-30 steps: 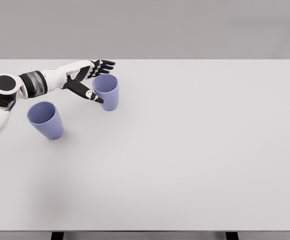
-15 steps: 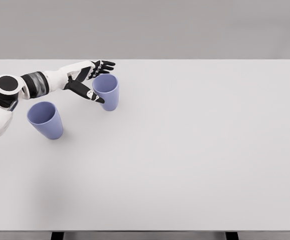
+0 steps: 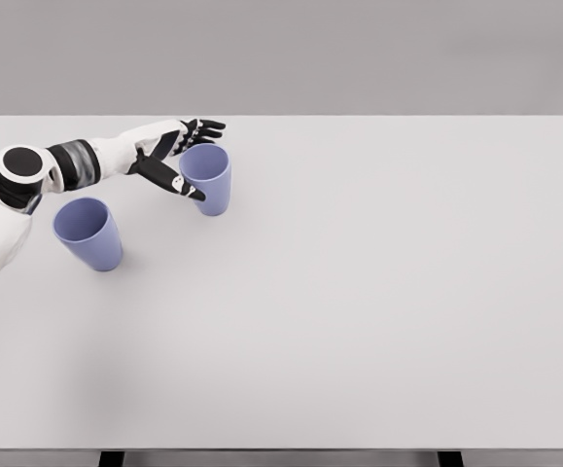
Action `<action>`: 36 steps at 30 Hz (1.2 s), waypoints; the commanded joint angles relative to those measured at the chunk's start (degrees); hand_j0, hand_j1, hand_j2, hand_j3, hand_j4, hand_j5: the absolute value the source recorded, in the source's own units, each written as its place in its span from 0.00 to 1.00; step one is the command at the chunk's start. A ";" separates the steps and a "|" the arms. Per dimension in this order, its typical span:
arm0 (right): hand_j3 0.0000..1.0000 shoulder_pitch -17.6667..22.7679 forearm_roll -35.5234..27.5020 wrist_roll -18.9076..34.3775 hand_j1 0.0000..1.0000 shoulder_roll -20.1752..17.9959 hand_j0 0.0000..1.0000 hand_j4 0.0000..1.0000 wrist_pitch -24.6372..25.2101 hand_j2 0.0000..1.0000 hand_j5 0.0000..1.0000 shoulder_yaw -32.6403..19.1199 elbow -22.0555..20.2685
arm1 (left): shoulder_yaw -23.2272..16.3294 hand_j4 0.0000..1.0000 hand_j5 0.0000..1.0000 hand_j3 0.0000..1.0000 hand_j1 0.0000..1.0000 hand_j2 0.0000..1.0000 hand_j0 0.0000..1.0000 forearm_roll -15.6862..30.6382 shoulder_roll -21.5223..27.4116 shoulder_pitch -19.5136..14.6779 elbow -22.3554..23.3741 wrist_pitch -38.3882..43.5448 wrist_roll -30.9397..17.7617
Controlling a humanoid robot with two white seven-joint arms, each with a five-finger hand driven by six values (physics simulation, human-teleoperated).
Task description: Place the right cup on the left cup with left arm
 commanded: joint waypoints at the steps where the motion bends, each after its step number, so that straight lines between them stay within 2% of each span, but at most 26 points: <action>1: 1.00 0.00 -0.01 0.00 1.00 -0.01 1.00 1.00 0.00 1.00 1.00 0.00 0.01 | 0.04 1.00 1.00 1.00 1.00 1.00 1.00 -0.57 -0.53 0.00 0.67 -0.02 0.01; 6: 1.00 0.00 -0.01 0.00 1.00 -0.01 1.00 1.00 0.00 1.00 1.00 0.00 0.01 | 0.21 0.91 0.91 0.91 0.91 0.91 0.91 -0.83 -0.62 -0.09 1.29 -0.02 0.01; 8: 1.00 0.00 -0.01 0.00 1.00 -0.01 1.00 1.00 0.00 1.00 1.00 0.00 0.01 | 0.21 0.78 0.78 0.78 0.78 0.78 0.78 -0.83 -0.62 -0.09 1.37 -0.02 0.01; 12: 1.00 0.00 -0.01 0.00 1.00 -0.01 1.00 1.00 0.00 1.00 1.00 0.00 0.01 | 0.21 0.72 0.72 0.72 0.72 0.72 0.72 -0.83 -0.62 -0.09 1.37 -0.02 0.01; 13: 1.00 0.00 -0.01 0.00 1.00 -0.01 1.00 1.00 0.00 1.00 1.00 0.00 0.01 | 0.21 0.68 0.68 0.68 0.68 0.68 0.68 -0.74 -0.62 -0.09 1.29 -0.02 0.01; 22: 1.00 0.00 -0.01 0.00 1.00 -0.01 1.00 1.00 0.00 1.00 1.00 0.00 0.01 | 0.30 0.67 0.67 0.67 0.67 0.67 0.67 -0.31 -0.36 -0.09 0.67 0.07 0.01; 23: 1.00 0.00 -0.01 0.00 1.00 -0.01 1.00 1.00 0.00 1.00 1.00 0.00 0.01 | 0.83 0.66 0.66 0.66 0.66 0.66 0.66 -0.04 -0.18 0.18 -1.17 0.07 0.01; 29: 1.00 0.00 -0.01 0.00 1.00 -0.01 1.00 1.00 0.00 1.00 1.00 0.00 0.01 | 0.91 0.65 0.65 0.65 0.65 0.65 0.65 1.45 0.87 0.18 -4.43 0.07 0.01; 35: 1.00 0.00 -0.01 0.00 1.00 -0.01 1.00 1.00 0.00 1.00 1.00 0.00 0.01 | 0.65 0.65 0.65 0.65 0.65 0.65 0.65 6.71 6.66 1.05 -11.00 0.07 0.01; 36: 1.00 0.00 -0.01 0.00 1.00 -0.01 1.00 1.00 0.00 1.00 1.00 0.00 0.01 | 0.65 0.65 0.65 0.65 0.65 0.65 0.65 6.73 6.67 1.05 -11.02 0.07 0.01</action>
